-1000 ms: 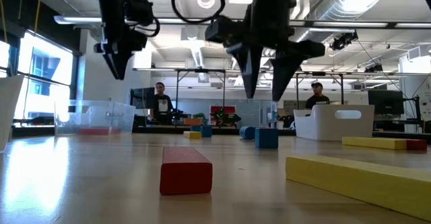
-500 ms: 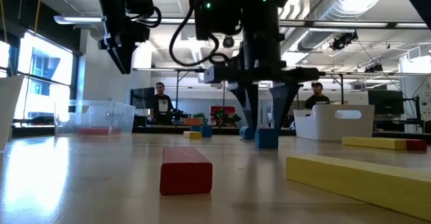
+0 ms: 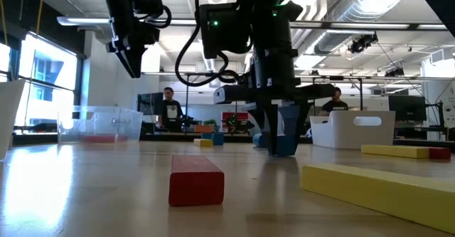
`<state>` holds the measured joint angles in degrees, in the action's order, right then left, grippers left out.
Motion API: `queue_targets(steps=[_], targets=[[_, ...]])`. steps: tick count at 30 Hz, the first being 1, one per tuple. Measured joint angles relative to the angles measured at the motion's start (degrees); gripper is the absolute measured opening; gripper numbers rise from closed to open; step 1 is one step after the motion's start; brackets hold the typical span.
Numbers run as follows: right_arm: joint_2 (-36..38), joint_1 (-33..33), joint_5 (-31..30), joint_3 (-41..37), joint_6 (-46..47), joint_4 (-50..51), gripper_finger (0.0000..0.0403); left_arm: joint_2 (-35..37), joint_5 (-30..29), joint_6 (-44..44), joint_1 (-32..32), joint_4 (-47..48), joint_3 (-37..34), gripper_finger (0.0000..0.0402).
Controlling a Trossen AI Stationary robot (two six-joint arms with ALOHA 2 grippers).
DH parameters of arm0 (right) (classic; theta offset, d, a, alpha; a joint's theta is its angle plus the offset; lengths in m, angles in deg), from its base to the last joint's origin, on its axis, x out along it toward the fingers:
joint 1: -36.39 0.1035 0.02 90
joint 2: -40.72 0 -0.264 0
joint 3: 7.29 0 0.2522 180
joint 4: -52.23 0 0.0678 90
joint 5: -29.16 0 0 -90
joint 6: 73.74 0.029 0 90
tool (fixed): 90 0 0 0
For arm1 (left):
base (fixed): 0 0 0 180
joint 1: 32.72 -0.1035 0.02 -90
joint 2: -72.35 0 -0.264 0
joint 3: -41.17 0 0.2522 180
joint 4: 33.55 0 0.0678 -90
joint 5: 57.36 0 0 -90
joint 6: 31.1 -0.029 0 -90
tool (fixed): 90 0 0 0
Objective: Sort & place blocks by color
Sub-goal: Put the blue block into the top white bin
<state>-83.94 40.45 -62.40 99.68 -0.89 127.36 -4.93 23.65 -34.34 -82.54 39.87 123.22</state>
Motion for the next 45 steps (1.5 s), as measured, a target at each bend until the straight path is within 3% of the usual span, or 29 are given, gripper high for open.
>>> queue_targets(steps=[12, 20, 29, 39, 45], targets=[[0.66, -0.40, -3.03, 1.58, -2.60, 1.92, 0.0107, -0.04, 0.04, 0.37, 0.00, 0.00, 0.00, 0.0125], [1.84, -2.79, -11.49, 6.29, -9.50, 9.58, 0.0107, -0.04, 0.07, 1.50, 0.00, -0.58, 0.00, 0.0125], [6.21, -8.99, -21.88, 8.46, -22.72, 15.87, 0.0107, -0.09, 0.46, 1.43, 0.00, -1.67, 0.00, 0.0125], [9.22, -16.18, -28.42, 8.33, -26.20, 25.11, 0.0107, -0.09, 1.38, 1.57, 0.02, -4.98, 0.00, 0.0125], [10.61, -19.86, -31.31, 8.16, -29.24, 28.64, 0.0107, -0.09, 1.53, 6.07, -0.05, -5.25, -0.02, 0.0137]])
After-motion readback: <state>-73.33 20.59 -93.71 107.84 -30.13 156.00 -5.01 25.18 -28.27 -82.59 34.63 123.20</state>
